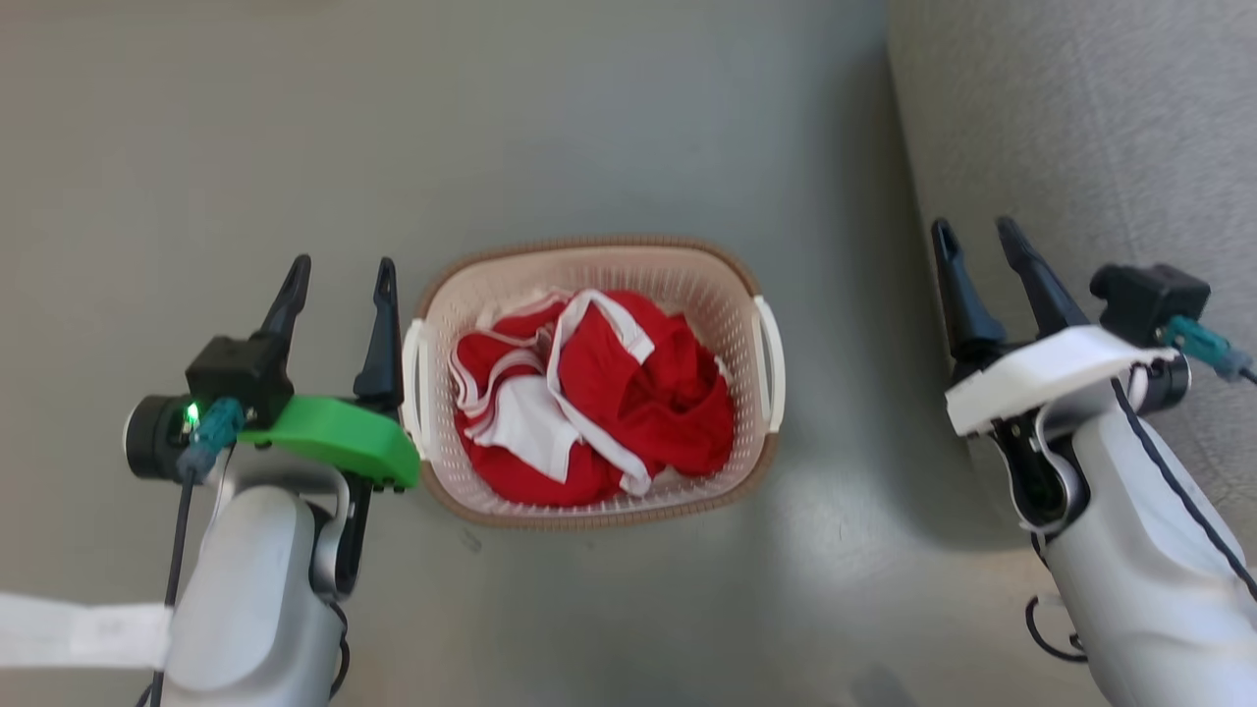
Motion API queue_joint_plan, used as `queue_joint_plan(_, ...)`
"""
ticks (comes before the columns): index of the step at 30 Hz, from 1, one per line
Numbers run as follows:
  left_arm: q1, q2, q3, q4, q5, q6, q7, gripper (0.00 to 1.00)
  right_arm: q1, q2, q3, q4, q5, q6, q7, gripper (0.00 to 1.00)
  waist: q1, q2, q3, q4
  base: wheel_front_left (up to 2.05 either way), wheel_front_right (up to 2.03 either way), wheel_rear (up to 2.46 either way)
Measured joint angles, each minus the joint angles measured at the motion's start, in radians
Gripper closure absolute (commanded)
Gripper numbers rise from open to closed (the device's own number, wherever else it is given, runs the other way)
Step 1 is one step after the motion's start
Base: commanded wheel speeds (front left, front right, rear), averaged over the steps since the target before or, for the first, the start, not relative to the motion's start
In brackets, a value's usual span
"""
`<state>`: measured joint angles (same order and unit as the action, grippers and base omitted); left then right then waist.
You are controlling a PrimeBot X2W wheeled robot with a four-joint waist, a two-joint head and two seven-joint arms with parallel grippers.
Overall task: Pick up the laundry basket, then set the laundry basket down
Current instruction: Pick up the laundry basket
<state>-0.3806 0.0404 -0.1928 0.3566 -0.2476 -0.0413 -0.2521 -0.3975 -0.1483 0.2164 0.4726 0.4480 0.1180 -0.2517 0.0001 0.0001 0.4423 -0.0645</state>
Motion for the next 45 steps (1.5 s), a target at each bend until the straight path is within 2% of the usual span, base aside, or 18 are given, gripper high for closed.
queue_joint_plan(16, -0.209, -0.013, -0.007, 0.255, -0.025, -0.004, 0.005, 0.00, -0.187, 0.028, 0.090, 0.192, 0.051, 0.005, 0.025, 0.00, 0.0001, 0.0000, 0.220, 0.021, 0.00, 0.00, 0.00)
queue_joint_plan(33, -0.356, -0.018, -0.023, 0.465, -0.058, -0.036, 0.046, 0.00, -0.320, 0.057, 0.182, 0.348, 0.157, 0.005, 0.049, 0.00, 0.0000, 0.0000, 0.383, 0.028, 0.00, 0.00, 0.00)
queue_joint_plan(45, -0.459, -0.019, -0.053, 0.574, -0.092, -0.047, 0.077, 0.00, -0.404, 0.062, 0.277, 0.394, 0.221, 0.005, 0.073, 0.00, 0.0000, 0.0000, 0.486, 0.029, 0.00, 0.00, 0.00)
